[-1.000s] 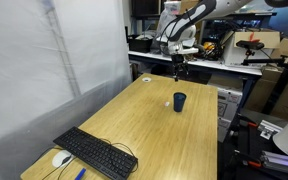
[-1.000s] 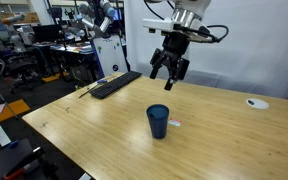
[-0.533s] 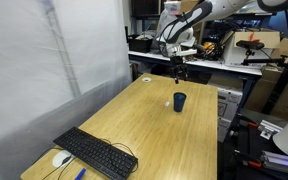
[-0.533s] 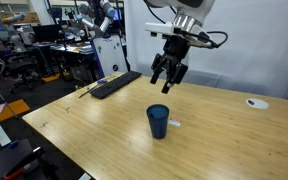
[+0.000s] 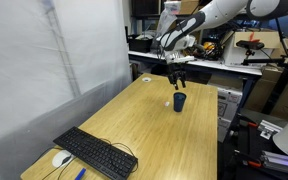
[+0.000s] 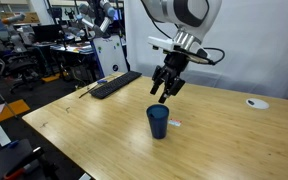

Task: Remove the marker from the cup and put it on the table

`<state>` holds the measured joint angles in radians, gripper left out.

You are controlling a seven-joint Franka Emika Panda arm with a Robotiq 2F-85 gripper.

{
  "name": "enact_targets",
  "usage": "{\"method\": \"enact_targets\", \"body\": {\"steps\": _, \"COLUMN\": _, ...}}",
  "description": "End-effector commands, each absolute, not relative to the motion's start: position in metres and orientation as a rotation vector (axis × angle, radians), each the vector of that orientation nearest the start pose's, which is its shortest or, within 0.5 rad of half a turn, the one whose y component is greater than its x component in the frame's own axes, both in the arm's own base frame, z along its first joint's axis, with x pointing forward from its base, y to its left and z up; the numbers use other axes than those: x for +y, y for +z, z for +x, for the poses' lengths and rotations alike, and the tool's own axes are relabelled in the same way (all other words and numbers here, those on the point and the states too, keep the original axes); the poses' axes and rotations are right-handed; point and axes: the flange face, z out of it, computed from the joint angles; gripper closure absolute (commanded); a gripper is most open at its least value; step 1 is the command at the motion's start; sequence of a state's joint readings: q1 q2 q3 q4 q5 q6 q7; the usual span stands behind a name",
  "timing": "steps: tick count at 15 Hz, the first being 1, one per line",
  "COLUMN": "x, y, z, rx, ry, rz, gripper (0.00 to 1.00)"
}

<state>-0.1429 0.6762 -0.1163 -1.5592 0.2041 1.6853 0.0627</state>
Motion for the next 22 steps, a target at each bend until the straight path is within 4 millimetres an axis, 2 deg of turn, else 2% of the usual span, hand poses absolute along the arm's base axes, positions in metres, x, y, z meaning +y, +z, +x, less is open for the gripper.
{"method": "enact_targets", "body": {"steps": 1, "x": -0.136, "y": 0.222, "z": 0.629, "rx": 0.595, "ry": 0.807, "rz": -2.77, "gripper": 0.39}}
{"method": "enact_targets", "body": {"steps": 8, "x": -0.139, "y": 0.2, "z": 0.63, "rx": 0.625, "ry": 0.833, "rz": -2.744, "gripper": 0.37}}
{"method": "enact_targets", "body": {"steps": 13, "x": -0.145, "y": 0.181, "z": 0.63, "rx": 0.63, "ry": 0.852, "rz": -2.726, "gripper": 0.31}}
{"method": "enact_targets", "body": {"steps": 16, "x": -0.145, "y": 0.17, "z": 0.632, "rx": 0.629, "ry": 0.868, "rz": -2.721, "gripper": 0.44}}
{"method": "enact_targets", "body": {"steps": 18, "x": -0.144, "y": 0.165, "z": 0.632, "rx": 0.628, "ry": 0.877, "rz": -2.718, "gripper": 0.64}}
{"method": "enact_targets", "body": {"steps": 22, "x": -0.142, "y": 0.162, "z": 0.628, "rx": 0.631, "ry": 0.888, "rz": -2.716, "gripper": 0.54}}
